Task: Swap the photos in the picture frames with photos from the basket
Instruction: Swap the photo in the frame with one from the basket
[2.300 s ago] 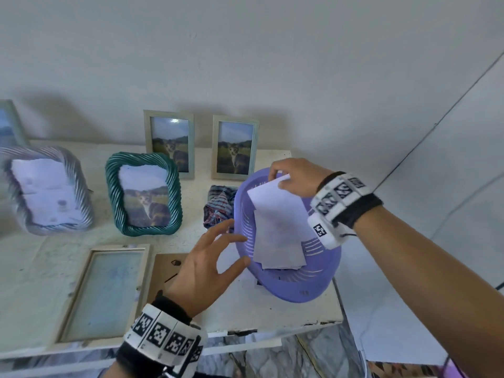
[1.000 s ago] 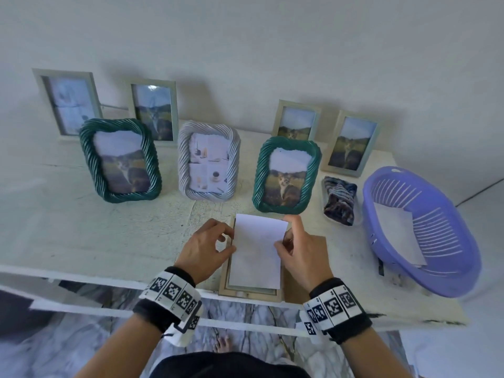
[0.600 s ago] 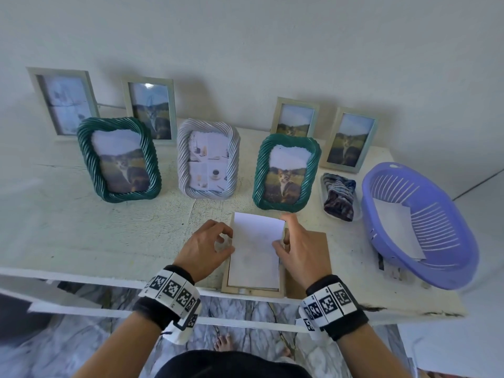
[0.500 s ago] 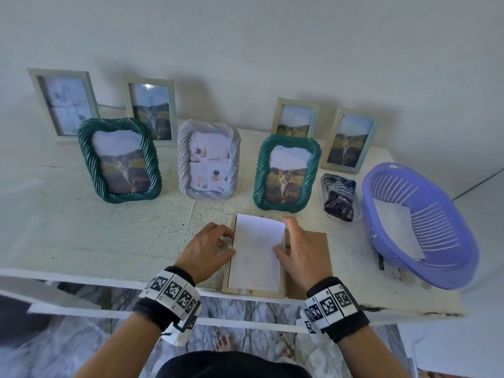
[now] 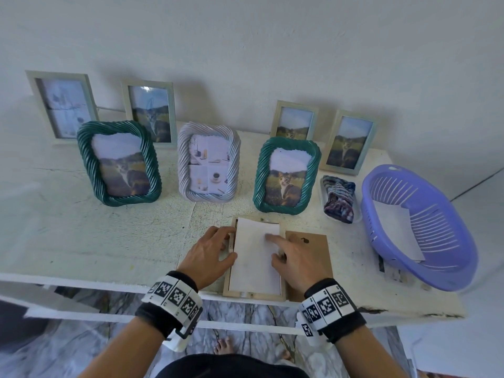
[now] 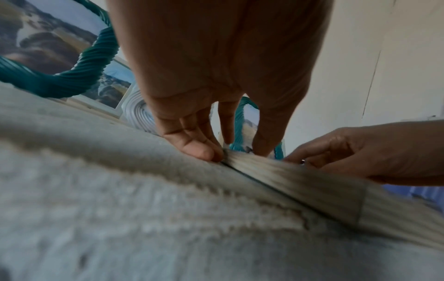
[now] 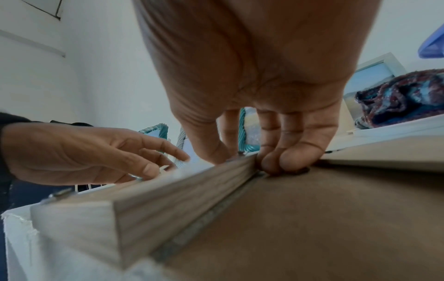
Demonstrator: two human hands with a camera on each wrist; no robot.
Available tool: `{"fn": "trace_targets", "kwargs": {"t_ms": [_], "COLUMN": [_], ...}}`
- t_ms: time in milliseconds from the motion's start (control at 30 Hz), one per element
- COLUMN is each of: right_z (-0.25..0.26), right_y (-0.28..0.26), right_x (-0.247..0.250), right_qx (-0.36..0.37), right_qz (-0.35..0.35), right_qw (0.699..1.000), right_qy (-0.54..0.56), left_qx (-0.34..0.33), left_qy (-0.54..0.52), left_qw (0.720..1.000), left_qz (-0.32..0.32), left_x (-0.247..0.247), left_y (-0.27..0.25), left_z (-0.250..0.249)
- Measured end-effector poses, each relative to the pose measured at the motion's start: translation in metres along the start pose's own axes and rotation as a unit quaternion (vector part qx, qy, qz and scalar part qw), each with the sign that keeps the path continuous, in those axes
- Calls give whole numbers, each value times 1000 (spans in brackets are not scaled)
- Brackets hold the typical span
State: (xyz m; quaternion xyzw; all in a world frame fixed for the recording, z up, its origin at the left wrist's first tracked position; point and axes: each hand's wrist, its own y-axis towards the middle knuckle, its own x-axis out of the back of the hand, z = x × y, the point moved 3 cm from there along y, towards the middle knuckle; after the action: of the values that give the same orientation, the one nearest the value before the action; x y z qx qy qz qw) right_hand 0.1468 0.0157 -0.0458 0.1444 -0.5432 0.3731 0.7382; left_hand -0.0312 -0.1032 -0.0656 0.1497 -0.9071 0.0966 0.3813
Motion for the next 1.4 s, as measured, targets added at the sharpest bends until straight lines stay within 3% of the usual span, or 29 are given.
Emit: {"fn": "trace_targets", "kwargs": {"t_ms": [167,367,533,633,767,1100,1300,1400], "right_z": [2,2,-8,-24,-40,-59,-42,-11], "right_y": [-2,-4,-15,-27,-44,-48,-44,-37], "right_x": [1,2,11,20,18,20,36,31], "right_qx": [16,29,36,-24,-113,-229,-173,-112], "right_qz": [12,11,-69,-97,-40,-54,-138,-116], "right_qw": [1000,999,996,995,989,969,962,978], "right_qy": [-16,-23,50,-31,-82,70,159,136], "left_qx": [-18,-13,16,46,62,78,76,78], "left_qy": [25,-15,-84,-156,-180,-211,-221,-230], "left_qw": [999,1000,996,987,981,973,970,967], "left_qz": [8,12,-7,-17,-33,-44,-65,-73], "left_x": [-4,2,5,2,-1,-4,-6,-6], "left_y": [-2,-3,-9,-14,-15,-15,-19,-19], "left_z": [1,2,4,8,9,10,9,9]}}
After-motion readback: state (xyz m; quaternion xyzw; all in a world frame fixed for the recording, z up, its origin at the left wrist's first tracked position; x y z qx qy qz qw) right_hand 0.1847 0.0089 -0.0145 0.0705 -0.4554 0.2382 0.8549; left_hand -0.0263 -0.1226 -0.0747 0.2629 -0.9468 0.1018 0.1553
